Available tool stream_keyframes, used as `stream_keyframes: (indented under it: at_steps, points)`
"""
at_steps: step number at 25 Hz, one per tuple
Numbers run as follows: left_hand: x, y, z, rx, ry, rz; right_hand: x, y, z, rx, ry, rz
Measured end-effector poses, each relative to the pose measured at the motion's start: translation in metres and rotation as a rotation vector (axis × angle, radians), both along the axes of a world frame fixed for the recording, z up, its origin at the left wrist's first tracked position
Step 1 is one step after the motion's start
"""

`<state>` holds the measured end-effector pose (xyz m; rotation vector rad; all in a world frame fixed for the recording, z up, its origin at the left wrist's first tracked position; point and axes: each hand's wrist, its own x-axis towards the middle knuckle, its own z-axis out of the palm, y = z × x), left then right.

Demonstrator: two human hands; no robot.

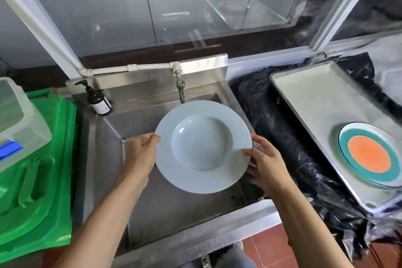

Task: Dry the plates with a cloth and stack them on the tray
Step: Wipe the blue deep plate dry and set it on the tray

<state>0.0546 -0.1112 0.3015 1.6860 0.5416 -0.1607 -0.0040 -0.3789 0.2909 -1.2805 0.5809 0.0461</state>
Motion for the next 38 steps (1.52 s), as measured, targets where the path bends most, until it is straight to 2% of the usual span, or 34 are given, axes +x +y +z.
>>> stream_keyframes:
  at_steps: [9,11,17,30,38]
  points:
    - [0.001,-0.076,0.006,0.028,-0.007,-0.169,-0.017,-0.067,-0.006,-0.224,0.070,-0.220]
    - [0.002,-0.100,0.005,0.022,0.005,-0.206,-0.023,-0.091,-0.011,-0.222,0.084,-0.259]
    - [-0.002,-0.196,0.001,0.018,0.034,-0.310,-0.042,-0.179,-0.023,-0.227,0.126,-0.439]
    - [-0.002,-0.413,-0.027,0.025,0.115,-0.464,-0.076,-0.369,-0.047,-0.335,0.211,-0.624]
    - [0.009,-0.522,-0.058,-0.014,0.257,-0.580,-0.078,-0.469,-0.074,-0.444,0.307,-0.698]
